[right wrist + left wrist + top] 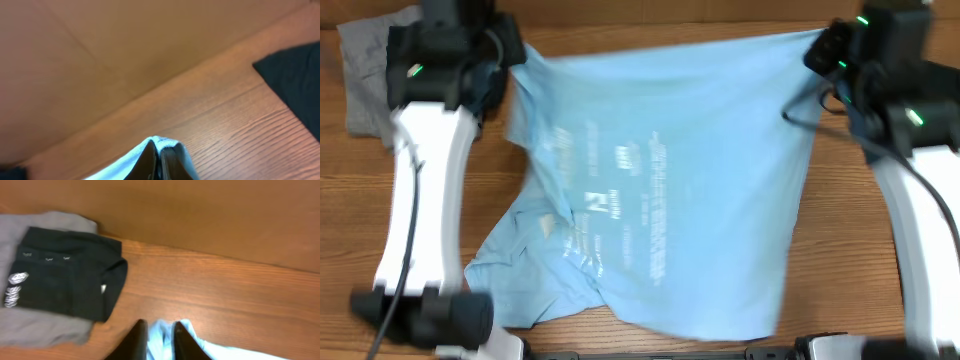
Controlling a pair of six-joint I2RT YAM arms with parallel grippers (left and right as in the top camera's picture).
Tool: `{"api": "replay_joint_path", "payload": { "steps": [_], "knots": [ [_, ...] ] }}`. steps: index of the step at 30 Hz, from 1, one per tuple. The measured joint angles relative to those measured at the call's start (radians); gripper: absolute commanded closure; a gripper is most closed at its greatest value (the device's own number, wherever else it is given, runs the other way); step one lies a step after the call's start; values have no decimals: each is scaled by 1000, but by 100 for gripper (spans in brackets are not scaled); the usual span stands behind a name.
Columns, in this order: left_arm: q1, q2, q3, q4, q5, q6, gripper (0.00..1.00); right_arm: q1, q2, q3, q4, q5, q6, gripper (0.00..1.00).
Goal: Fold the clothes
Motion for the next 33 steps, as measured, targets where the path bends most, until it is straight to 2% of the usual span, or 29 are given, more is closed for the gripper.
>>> {"api": "replay_joint_path", "payload": {
  "steps": [1,2,3,4,5,6,7,10,14,20,26,33],
  "knots": [
    [0,35,0,27,0,-3,53,-3,45,-1,22,2,1,95],
    [0,89,0,64,0,-1,34,-8,87,-1,51,2,1,92],
    [0,129,0,92,1,-2,18,-10,126,-1,77,2,3,81],
    [0,164,0,110,0,-5,11,-13,162,-1,98,3,6,55],
    [0,206,0,125,0,-5,11,-14,195,-2,118,3,5,26],
    [0,240,-1,132,0,-5,10,-16,229,-3,130,4,-6,10],
    [0,267,-2,131,0,-5,9,-18,255,-4,137,5,-14,2],
    [0,315,-6,98,1,-5,6,-22,293,-8,137,11,-53,0],
    [0,309,-7,51,26,31,11,-30,285,-5,116,8,-77,0],
    [0,296,-7,-63,82,111,11,-63,255,-2,16,-117,-94,0],
    [0,299,-7,-249,144,135,11,-66,253,-2,-115,-265,-102,0],
    [0,363,-7,-437,265,171,10,-66,253,-2,-216,-316,-106,0]
  ]
}}
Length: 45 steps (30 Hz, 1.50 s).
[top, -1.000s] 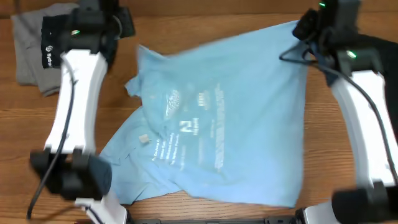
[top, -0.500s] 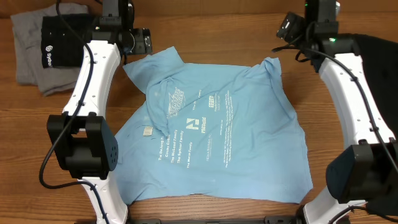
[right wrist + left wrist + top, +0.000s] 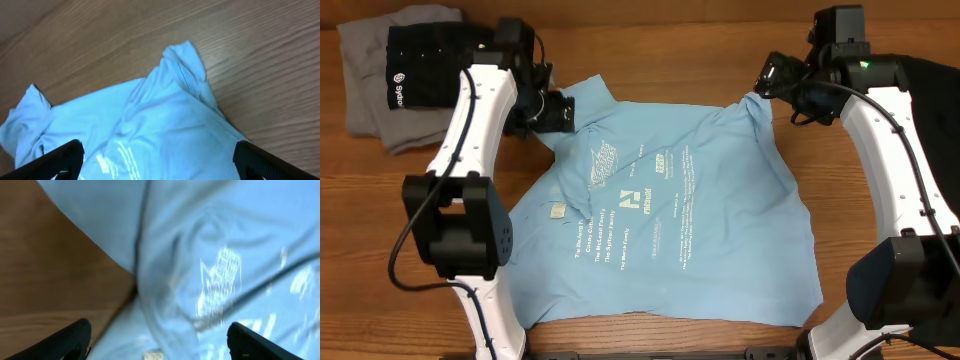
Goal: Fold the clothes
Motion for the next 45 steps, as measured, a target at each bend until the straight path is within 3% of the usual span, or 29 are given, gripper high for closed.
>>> {"api": "replay_joint_path", "payload": {
  "steps": [8,12,15,21,26,33,34,36,38,39,40,41,45],
  "knots": [
    [0,113,0,39,37,9,17,0,0,0,-5,-6,-1,0],
    [0,165,0,79,40,8,28,0,0,0,-5,-6,-1,0],
    [0,181,0,96,40,11,46,0,0,0,-5,-6,-4,0],
    [0,182,0,109,41,12,96,0,0,0,-5,-6,-4,0],
    [0,182,0,124,18,25,96,0,0,0,-9,-6,-6,0],
    [3,182,7,151,-171,27,96,0,0,0,-20,-6,-7,1],
    [8,183,17,151,-201,27,94,0,0,0,-21,-6,-8,1],
    [20,185,47,150,-248,32,75,0,0,0,-21,-6,-7,2],
    [40,185,93,151,-282,32,74,0,0,0,-21,-6,-7,2],
    [51,185,117,150,-293,31,68,0,1,0,-22,-6,-7,2],
    [63,185,143,151,-303,34,52,0,2,0,-23,-6,-7,2],
    [76,185,170,149,-314,37,1,0,6,0,-24,-6,-7,2],
    [108,185,264,116,-336,34,0,0,37,0,-31,-6,-7,2]
  ]
}}
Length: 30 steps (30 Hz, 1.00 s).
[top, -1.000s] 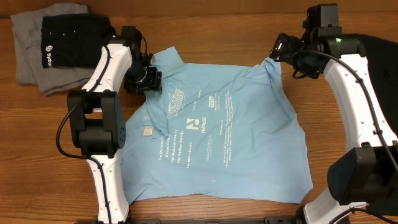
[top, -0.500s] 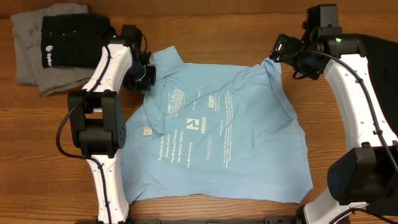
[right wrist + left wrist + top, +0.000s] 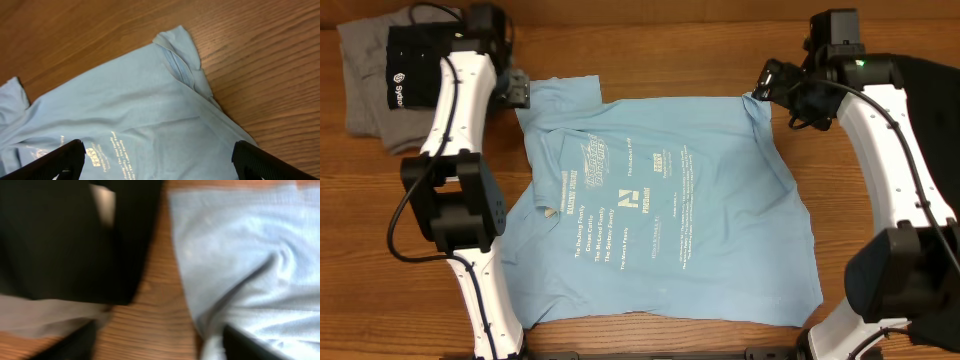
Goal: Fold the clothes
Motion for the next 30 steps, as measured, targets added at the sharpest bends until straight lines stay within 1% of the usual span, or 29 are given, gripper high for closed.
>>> {"api": "replay_joint_path", "payload": {
  "steps": [4,5,6,7,8,9,11,12,13,14,15,18,23,30],
  "knots": [
    [3,0,101,-85,-6,-2,0,0,50,0,2,0,0,2],
    [-2,0,123,-109,-3,-2,0,0,64,0,8,0,0,3],
    [-8,0,150,-145,11,-2,0,0,80,0,19,0,0,7],
    [-12,0,164,-163,23,-2,0,0,94,0,33,0,0,18],
    [-21,0,180,-185,47,-2,0,0,109,0,49,0,-2,25],
    [-27,0,188,-198,72,-2,0,0,125,0,69,-1,-4,39],
    [-44,0,191,-219,134,-1,0,0,154,-1,107,1,0,53],
    [-51,0,190,-221,160,-1,0,0,171,-1,130,0,-2,58],
    [-64,0,188,-220,198,-1,0,0,190,-1,154,0,-2,57],
    [-73,0,184,-214,217,-1,0,0,206,-2,168,0,1,53],
    [-80,0,180,-206,230,-2,0,0,217,-2,180,0,-3,45],
    [-96,0,155,-192,259,-2,0,0,255,-2,225,0,-10,38],
    [-102,0,112,-181,277,-2,0,0,284,-3,311,4,-62,37],
    [-101,0,49,-170,284,-3,0,0,333,-3,344,11,-112,39]
  ]
}}
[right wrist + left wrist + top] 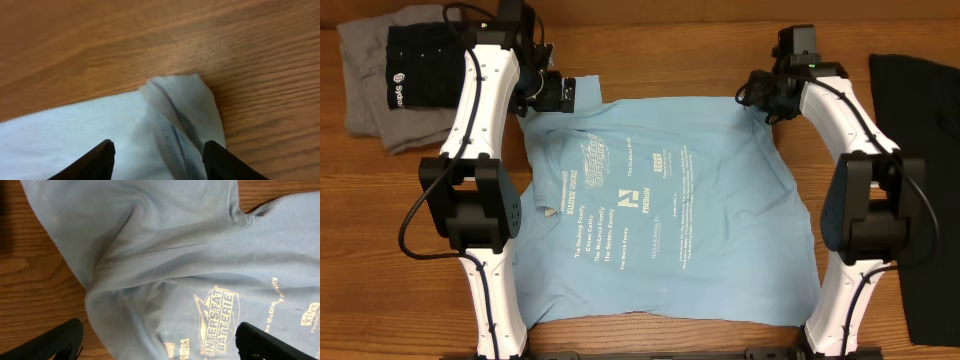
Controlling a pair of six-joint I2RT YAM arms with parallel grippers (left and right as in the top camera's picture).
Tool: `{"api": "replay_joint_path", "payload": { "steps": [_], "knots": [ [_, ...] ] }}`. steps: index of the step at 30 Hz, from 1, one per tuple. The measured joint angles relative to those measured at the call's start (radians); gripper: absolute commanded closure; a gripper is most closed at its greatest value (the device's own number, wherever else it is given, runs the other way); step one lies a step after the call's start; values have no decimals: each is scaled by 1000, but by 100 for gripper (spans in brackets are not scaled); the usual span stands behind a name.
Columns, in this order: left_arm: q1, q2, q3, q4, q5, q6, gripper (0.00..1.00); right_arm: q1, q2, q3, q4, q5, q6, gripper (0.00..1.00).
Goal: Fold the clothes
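Observation:
A light blue T-shirt (660, 200) with printed text lies spread, print up, on the wooden table (650, 40). My left gripper (555, 92) hovers open over the shirt's left sleeve and shoulder. In the left wrist view the left gripper (160, 347) spans creased blue cloth (165, 255) beside the "Interstate Batteries" print. My right gripper (760, 95) is open low over the right sleeve. In the right wrist view the right gripper (159, 165) straddles that bunched sleeve (182, 105), with nothing pinched.
A folded black garment (420, 60) rests on a grey one (360, 90) at the far left corner. More black cloth (920, 150) lies along the right edge. The shirt's lower left hem (535, 250) is wrinkled.
My left gripper moved right, from the gap beside the black stack to above the shirt's left sleeve. My right gripper came down closer over the right sleeve. Both stay open; the shirt has not shifted.
First both grippers were shut on the shirt's top corners, holding it stretched along the far edge. Then it lay flat with both grippers open above it. The left gripper then stood by the black stack, and now both hover over the sleeves.

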Motion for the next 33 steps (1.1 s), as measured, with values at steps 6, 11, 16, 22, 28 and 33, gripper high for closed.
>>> {"api": "replay_joint_path", "payload": {
  "steps": [6,11,16,22,28,33],
  "knots": [
    [0,0,-18,19,0,0,0,11,66,0,22,11,-66,41],
    [0,0,-19,29,3,0,0,42,73,0,32,59,-95,54],
    [0,0,-19,27,3,0,0,59,73,0,42,87,-106,71],
    [0,0,-19,26,3,0,0,56,73,0,54,142,-95,96],
    [0,0,-19,26,3,0,0,56,74,0,72,201,-96,96],
    [0,0,-19,26,3,0,0,45,74,0,101,244,-78,96]
  ]
}}
